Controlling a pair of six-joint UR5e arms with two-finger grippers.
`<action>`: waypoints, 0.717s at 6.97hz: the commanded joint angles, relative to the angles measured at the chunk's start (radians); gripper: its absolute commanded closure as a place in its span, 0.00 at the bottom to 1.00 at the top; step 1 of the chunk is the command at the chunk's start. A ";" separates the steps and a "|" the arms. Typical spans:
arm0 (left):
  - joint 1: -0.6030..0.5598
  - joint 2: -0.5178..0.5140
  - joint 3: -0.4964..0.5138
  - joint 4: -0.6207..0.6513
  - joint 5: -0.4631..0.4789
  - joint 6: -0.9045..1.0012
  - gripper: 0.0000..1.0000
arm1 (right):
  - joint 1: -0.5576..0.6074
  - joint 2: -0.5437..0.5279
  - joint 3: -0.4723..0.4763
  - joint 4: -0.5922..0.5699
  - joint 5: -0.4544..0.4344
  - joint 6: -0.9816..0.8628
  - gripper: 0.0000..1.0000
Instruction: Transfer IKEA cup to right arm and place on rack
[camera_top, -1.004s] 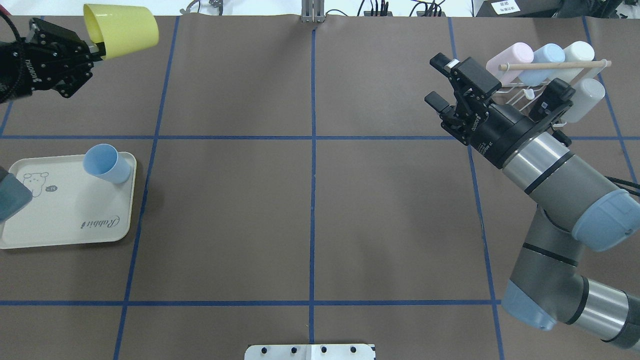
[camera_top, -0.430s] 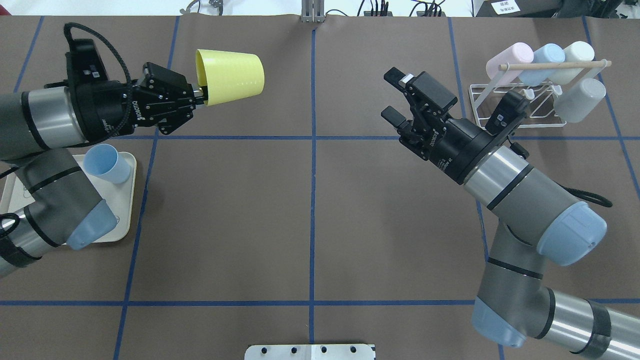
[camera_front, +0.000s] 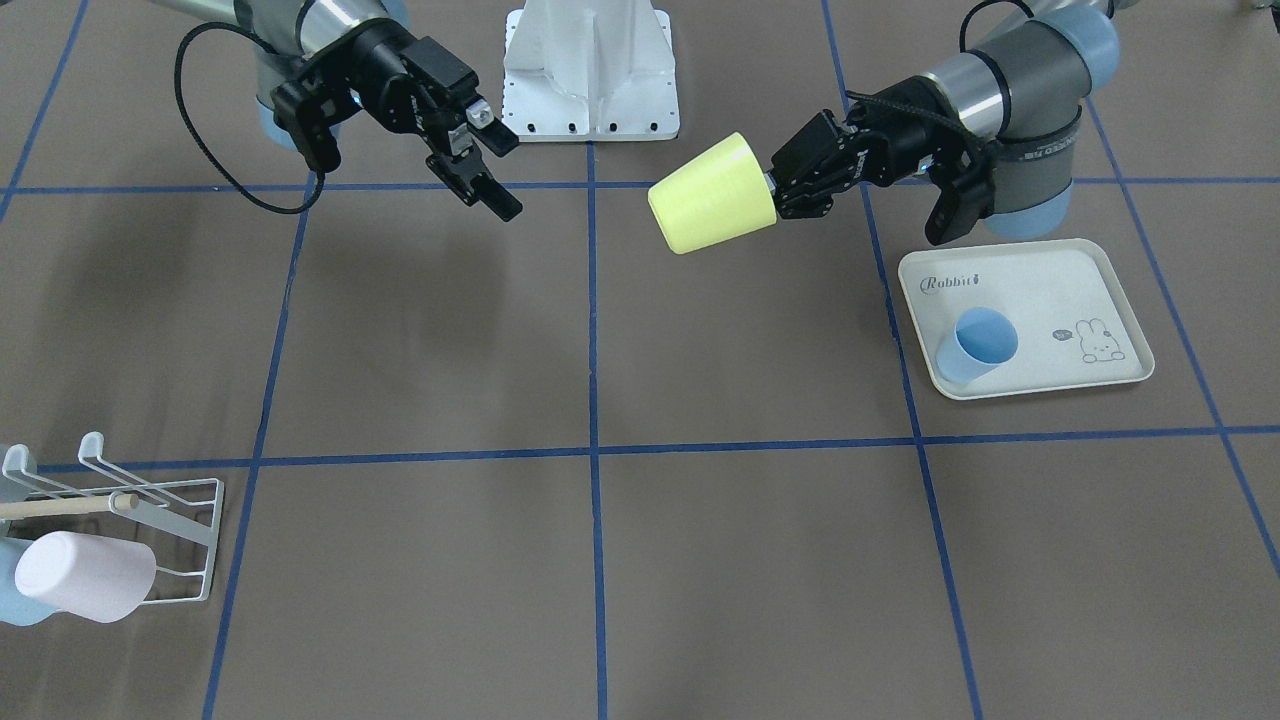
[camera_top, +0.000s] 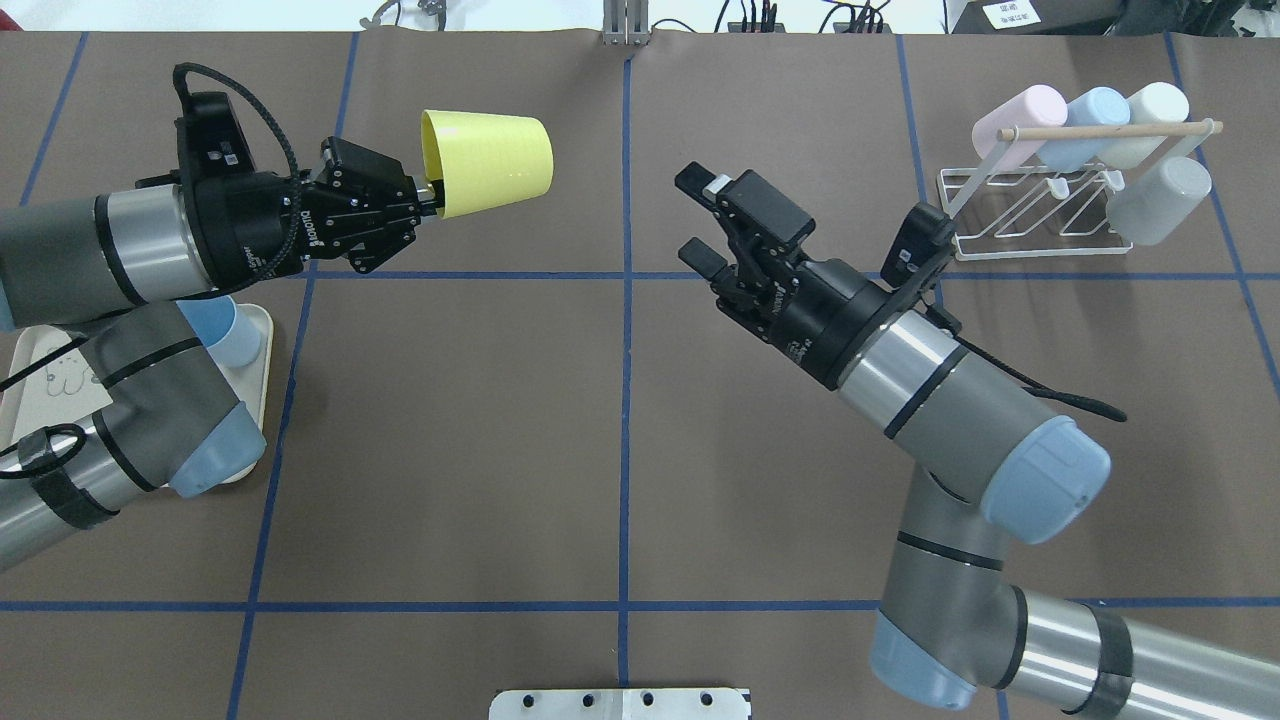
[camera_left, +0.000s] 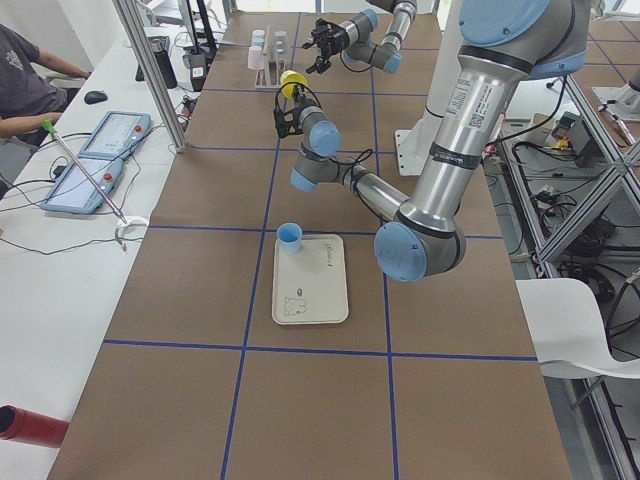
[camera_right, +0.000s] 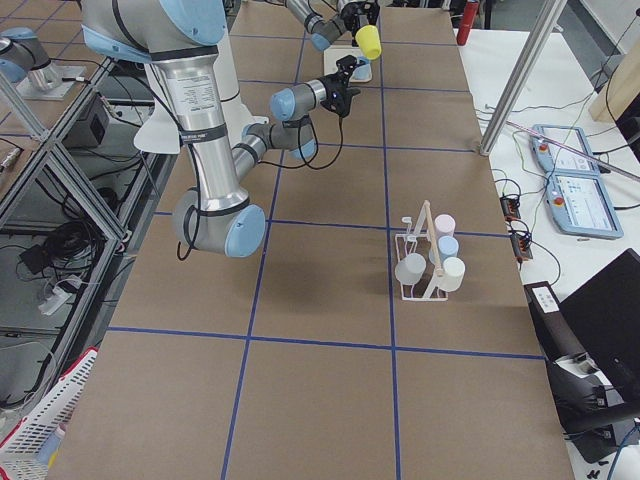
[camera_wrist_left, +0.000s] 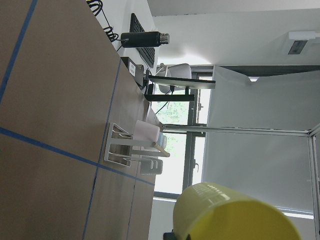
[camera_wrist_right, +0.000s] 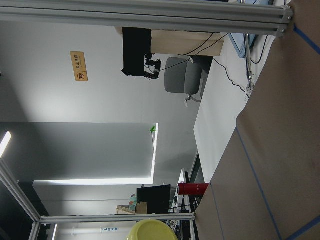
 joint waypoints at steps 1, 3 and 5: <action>0.010 -0.015 0.020 -0.007 0.071 0.000 1.00 | -0.009 0.082 -0.065 -0.005 0.000 0.035 0.01; 0.010 -0.031 0.082 -0.072 0.140 -0.008 1.00 | -0.008 0.125 -0.084 -0.011 0.000 0.054 0.01; 0.018 -0.054 0.116 -0.113 0.168 -0.016 1.00 | -0.008 0.173 -0.116 -0.040 0.000 0.060 0.01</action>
